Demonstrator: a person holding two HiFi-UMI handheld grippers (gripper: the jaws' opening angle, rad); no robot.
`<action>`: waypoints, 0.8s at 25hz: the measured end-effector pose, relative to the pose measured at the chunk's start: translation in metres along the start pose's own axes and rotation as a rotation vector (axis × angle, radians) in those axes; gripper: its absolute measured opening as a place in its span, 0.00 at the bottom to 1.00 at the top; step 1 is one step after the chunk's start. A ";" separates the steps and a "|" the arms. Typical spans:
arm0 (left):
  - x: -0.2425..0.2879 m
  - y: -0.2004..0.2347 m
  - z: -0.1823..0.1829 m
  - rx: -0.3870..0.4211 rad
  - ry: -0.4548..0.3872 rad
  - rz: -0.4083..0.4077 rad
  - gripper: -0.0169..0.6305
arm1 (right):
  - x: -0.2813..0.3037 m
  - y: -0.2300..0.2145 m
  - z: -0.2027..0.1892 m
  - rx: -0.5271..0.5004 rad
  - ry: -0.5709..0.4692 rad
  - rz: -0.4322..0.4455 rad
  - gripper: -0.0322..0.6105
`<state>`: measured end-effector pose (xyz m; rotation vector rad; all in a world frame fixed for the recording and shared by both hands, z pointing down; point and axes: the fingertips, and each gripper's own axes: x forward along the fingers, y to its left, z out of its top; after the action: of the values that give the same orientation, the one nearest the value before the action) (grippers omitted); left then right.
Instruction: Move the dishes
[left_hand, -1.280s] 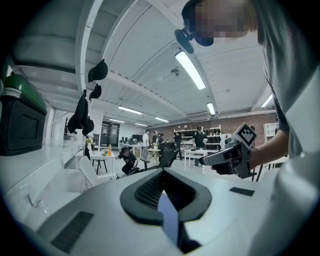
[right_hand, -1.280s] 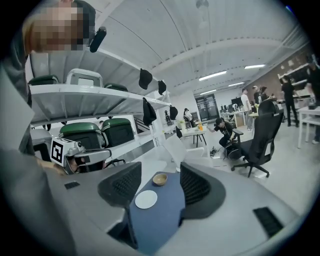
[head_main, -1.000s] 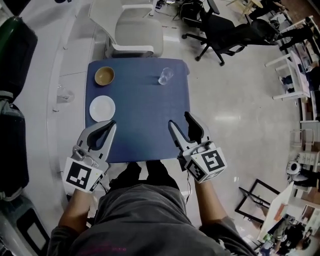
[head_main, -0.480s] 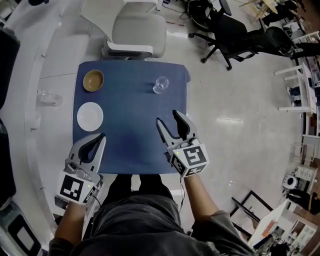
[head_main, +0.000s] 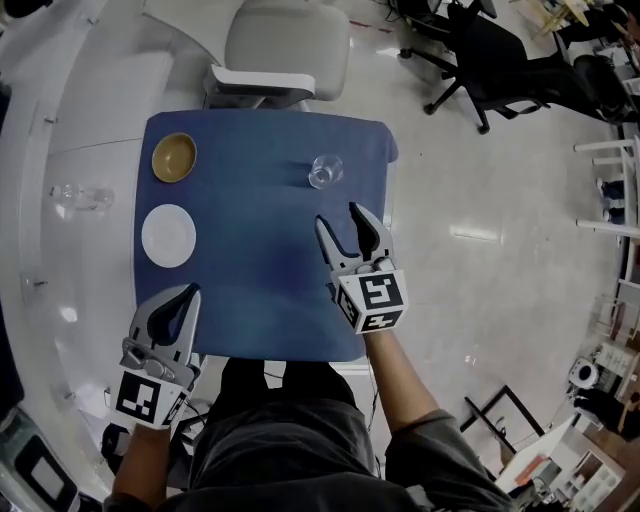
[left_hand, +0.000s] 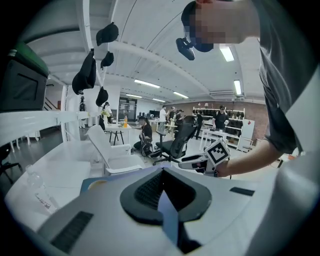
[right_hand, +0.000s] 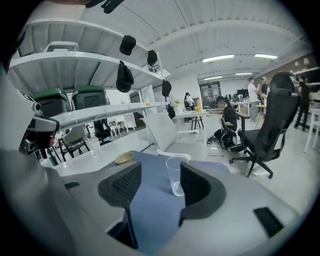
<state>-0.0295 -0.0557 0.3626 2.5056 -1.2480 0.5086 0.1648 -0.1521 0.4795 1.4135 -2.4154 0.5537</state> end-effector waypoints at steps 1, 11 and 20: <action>0.004 0.000 -0.003 0.000 0.004 0.003 0.03 | 0.005 -0.005 -0.005 0.001 0.005 -0.001 0.40; 0.026 -0.001 -0.050 -0.047 0.098 0.017 0.03 | 0.064 -0.029 -0.053 -0.048 0.035 0.009 0.44; 0.027 0.000 -0.085 -0.105 0.194 0.034 0.03 | 0.102 -0.044 -0.072 -0.068 0.049 0.013 0.47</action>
<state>-0.0294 -0.0398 0.4507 2.2911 -1.2120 0.6585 0.1586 -0.2162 0.5950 1.3422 -2.3837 0.4975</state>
